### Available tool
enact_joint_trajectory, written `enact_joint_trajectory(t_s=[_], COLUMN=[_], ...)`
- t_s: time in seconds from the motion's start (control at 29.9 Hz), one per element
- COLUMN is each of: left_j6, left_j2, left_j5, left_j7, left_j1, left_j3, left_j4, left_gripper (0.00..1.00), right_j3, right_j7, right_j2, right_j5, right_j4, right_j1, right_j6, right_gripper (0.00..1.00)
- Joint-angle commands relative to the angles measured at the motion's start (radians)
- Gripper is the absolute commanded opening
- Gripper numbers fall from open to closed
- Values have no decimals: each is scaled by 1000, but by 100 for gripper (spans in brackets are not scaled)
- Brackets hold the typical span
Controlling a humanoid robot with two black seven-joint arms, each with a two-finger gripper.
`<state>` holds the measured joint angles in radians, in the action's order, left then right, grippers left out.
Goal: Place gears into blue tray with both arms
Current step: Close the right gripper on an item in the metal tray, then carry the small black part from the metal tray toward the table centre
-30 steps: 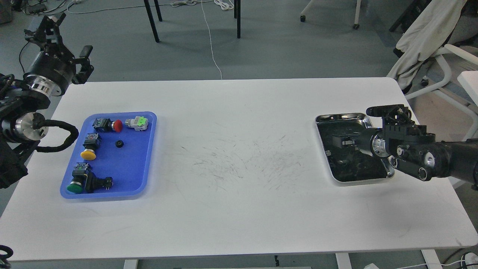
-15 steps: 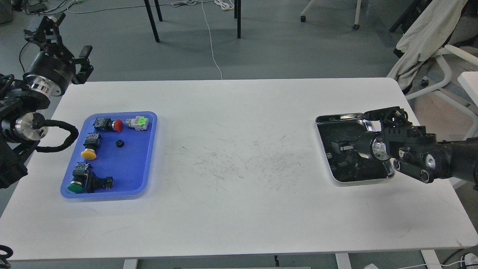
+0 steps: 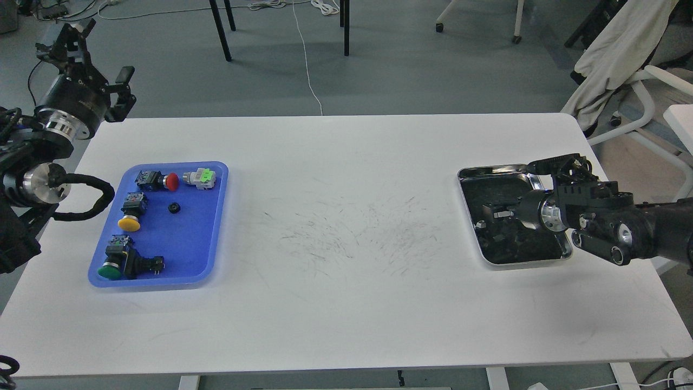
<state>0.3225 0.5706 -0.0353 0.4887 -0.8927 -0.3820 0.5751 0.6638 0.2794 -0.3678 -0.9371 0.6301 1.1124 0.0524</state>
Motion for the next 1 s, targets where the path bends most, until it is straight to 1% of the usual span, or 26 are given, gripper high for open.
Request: enact_joint_trajectory(t_s=[0.0, 0.07, 0.17, 0.33, 0.5, 0.77, 0.87, 0.97], left_j6=[0, 0, 0, -2, -2, -3, -2, -2], left_j2=[2, 2, 2, 2, 9, 38, 49, 51], left_j5=[0, 0, 0, 0, 0, 1, 1, 2], left_j7=[0, 0, 0, 0, 0, 0, 0, 0], left_j1=[0, 0, 0, -2, -2, -2, -2, -3], left_j3=[0, 0, 0, 0, 0, 0, 0, -1], left_j4=[0, 0, 0, 0, 3, 11, 12, 12], left_gripper=[98, 98, 98, 98, 98, 98, 98, 98], right_j3=[5, 7, 7, -3, -18, -104, -105, -107], right_j7=[0, 0, 0, 3, 7, 6, 7, 9], right_j2=[0, 0, 0, 1, 1, 13, 44, 95], right_j5=[-2, -2, -5, 0, 0, 0, 3, 4], right_j4=[0, -3, -12, -33, -36, -38, -32, -24], right_j1=[1, 4, 9, 32, 95, 181, 220, 250], right_j6=[13, 18, 21, 21, 9, 3, -9, -65], right_gripper=[17, 9, 2, 1, 1, 1, 1, 1])
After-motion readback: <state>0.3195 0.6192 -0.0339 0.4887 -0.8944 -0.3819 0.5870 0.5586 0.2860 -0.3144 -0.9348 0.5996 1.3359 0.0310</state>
